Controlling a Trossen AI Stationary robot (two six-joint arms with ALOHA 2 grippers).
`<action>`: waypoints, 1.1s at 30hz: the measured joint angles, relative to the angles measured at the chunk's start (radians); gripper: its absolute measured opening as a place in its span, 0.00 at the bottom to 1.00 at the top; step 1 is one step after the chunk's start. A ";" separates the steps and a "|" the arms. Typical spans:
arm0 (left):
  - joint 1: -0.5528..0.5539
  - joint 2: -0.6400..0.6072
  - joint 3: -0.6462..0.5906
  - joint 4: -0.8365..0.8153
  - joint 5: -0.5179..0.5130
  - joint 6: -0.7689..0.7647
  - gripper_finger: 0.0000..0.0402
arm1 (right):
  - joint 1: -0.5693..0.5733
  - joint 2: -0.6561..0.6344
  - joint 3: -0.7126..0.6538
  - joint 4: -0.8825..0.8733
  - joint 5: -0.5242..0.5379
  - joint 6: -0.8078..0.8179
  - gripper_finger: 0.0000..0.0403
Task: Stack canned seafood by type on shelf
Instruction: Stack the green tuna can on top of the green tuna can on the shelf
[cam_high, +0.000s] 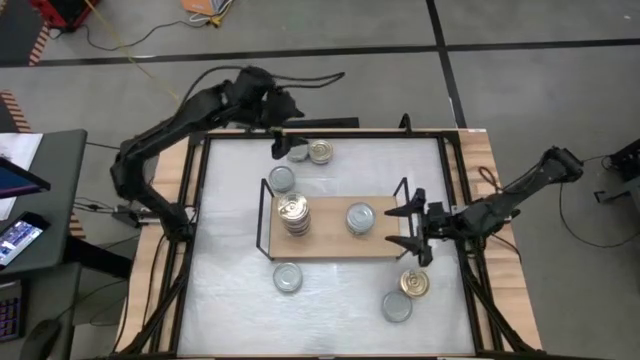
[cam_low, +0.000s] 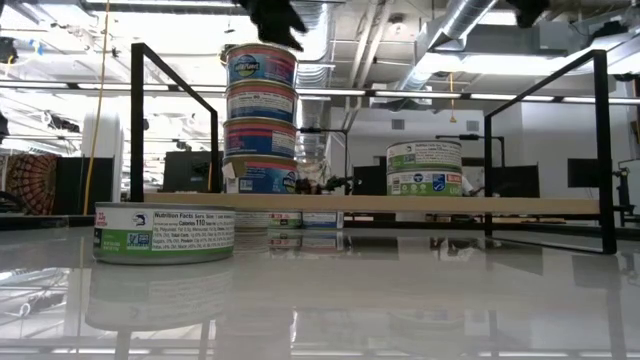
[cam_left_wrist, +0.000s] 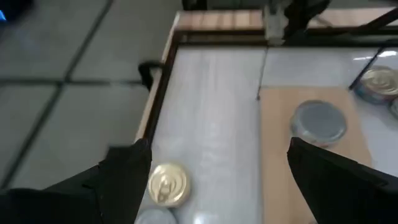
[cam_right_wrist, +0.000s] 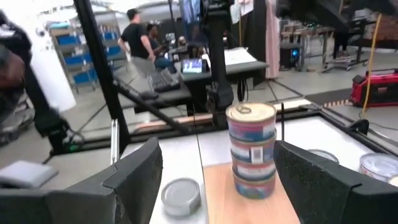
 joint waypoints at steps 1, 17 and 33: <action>-0.038 -0.025 -0.009 0.016 -0.029 -0.002 0.90 | 0.009 -0.021 0.000 -0.030 0.001 0.000 0.82; -0.592 -0.455 -0.728 0.597 -0.542 -0.282 0.90 | 0.175 0.169 0.275 -0.519 0.095 0.095 0.82; -0.868 -0.388 -0.812 0.653 -1.014 -0.372 0.90 | 0.358 0.562 0.480 -0.877 0.007 0.542 0.82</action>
